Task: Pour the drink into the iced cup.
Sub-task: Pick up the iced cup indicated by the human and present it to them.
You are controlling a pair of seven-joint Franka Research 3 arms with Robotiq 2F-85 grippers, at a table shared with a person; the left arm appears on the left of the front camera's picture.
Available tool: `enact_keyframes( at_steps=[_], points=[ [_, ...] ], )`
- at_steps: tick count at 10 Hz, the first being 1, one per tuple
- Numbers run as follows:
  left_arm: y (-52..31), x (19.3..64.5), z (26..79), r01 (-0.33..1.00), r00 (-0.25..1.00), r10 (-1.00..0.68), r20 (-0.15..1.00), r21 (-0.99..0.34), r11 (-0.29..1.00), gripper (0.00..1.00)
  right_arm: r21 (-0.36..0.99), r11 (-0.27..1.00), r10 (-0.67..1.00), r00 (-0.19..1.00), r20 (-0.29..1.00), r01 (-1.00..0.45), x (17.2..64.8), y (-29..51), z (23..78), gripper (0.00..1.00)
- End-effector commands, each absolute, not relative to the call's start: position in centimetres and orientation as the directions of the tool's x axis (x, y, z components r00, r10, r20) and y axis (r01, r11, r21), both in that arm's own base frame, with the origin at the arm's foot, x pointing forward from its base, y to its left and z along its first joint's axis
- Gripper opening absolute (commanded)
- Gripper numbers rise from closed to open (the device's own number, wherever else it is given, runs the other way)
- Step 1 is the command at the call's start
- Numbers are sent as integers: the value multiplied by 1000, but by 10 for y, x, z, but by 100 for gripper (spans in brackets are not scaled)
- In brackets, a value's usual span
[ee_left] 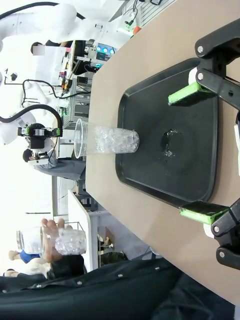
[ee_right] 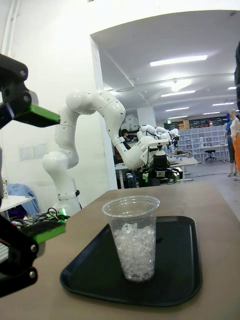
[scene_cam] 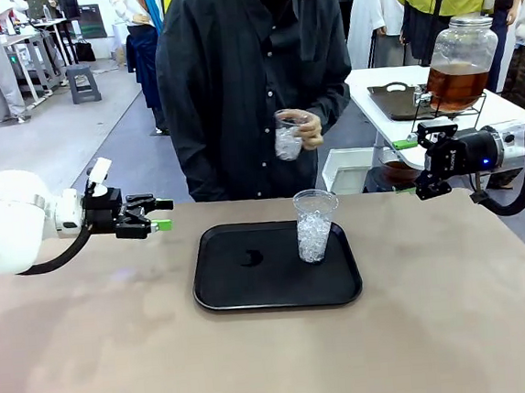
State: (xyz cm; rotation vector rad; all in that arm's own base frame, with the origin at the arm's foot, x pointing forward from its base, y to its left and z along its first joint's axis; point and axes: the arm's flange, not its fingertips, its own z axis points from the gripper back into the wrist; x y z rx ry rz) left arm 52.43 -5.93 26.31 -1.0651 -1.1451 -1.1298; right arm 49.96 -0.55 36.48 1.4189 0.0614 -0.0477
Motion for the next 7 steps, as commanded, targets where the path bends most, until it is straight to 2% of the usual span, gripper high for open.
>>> enact_keyframes(
  at_steps=[1,7],
  points=[
    [-58,524,263,990,62,-100,993,-49,129,100,986,152,1,998,-68,67,500,-5,366,100],
    [-58,524,263,990,62,-100,993,-49,129,100,986,152,1,998,-68,67,500,-5,366,100]
  ],
)
